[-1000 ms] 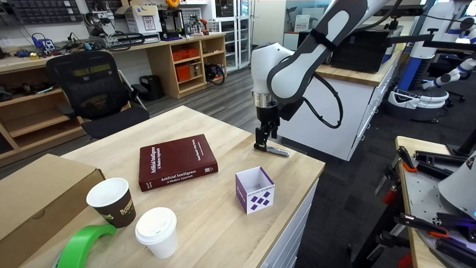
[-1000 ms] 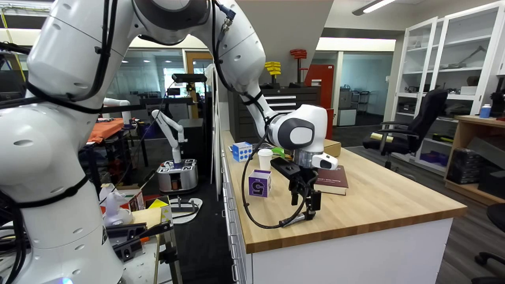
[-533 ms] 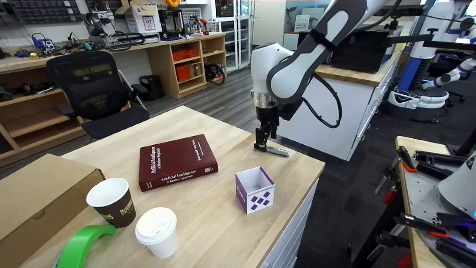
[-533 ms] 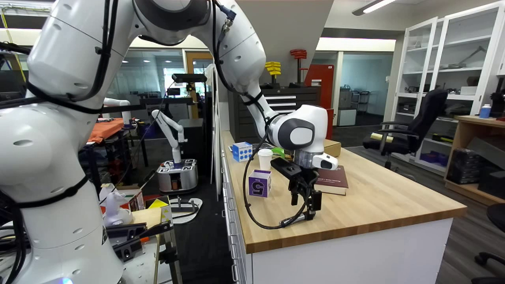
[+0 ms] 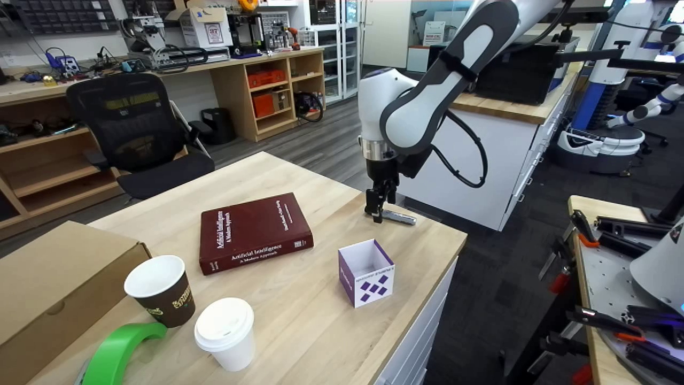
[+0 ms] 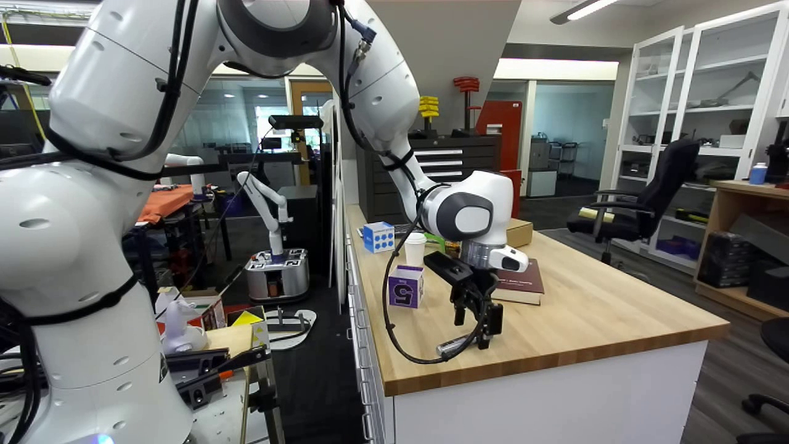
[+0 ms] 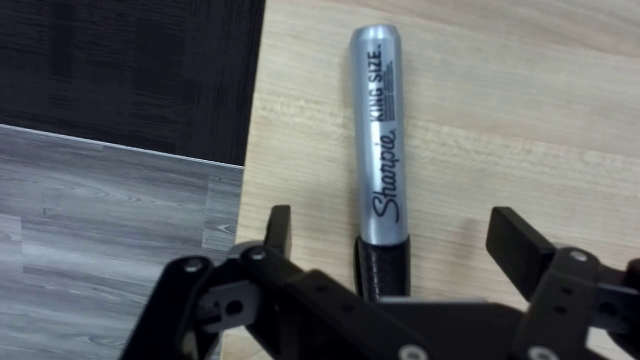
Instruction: Pick the marker and put it in the box
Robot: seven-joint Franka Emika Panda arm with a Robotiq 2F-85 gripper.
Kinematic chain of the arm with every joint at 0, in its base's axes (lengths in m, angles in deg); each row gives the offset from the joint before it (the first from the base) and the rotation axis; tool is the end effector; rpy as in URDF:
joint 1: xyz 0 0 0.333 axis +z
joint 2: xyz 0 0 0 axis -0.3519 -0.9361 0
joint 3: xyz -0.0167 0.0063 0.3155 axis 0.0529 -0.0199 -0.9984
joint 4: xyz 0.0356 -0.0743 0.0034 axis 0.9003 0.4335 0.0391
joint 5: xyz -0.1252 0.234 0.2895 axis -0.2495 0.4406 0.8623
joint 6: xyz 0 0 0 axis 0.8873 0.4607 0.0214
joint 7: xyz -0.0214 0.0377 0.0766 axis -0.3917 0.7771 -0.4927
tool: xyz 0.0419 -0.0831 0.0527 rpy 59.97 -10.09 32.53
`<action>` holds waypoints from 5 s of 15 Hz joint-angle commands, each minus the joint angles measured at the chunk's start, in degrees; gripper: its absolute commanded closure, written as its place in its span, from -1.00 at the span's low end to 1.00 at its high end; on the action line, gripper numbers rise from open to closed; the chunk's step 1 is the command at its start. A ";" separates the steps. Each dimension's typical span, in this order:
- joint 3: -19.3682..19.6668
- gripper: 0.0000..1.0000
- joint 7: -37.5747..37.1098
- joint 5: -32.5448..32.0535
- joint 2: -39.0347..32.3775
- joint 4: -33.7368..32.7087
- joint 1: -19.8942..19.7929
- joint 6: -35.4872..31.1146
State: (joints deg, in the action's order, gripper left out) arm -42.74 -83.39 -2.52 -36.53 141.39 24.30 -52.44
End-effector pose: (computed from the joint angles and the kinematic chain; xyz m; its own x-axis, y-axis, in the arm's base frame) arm 0.5997 0.0285 0.1620 0.9961 -0.0067 -0.0881 -0.0049 -0.9998 0.0199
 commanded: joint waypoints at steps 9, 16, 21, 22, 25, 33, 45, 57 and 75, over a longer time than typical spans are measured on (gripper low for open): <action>-1.48 0.06 2.25 2.11 -0.90 -1.01 -2.26 -0.98; -1.87 0.95 2.65 3.38 -0.19 -0.43 -2.68 -1.23; -1.02 0.87 1.31 0.79 4.30 1.31 -0.60 -0.07; -0.65 0.87 0.85 -0.18 5.35 1.42 0.03 0.06; -0.67 0.87 0.85 -1.88 7.22 0.58 0.76 0.65; -2.82 0.87 1.82 -3.85 10.86 -2.07 2.42 -0.51; -7.33 0.87 2.25 -3.93 10.90 -7.17 6.86 -0.36; -9.62 0.87 6.81 -3.94 15.59 1.77 7.52 -7.39; -19.23 0.87 14.53 1.56 17.24 17.08 3.02 -36.48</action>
State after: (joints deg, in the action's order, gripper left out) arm -58.27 -72.77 -3.46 -21.29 153.90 31.18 -83.69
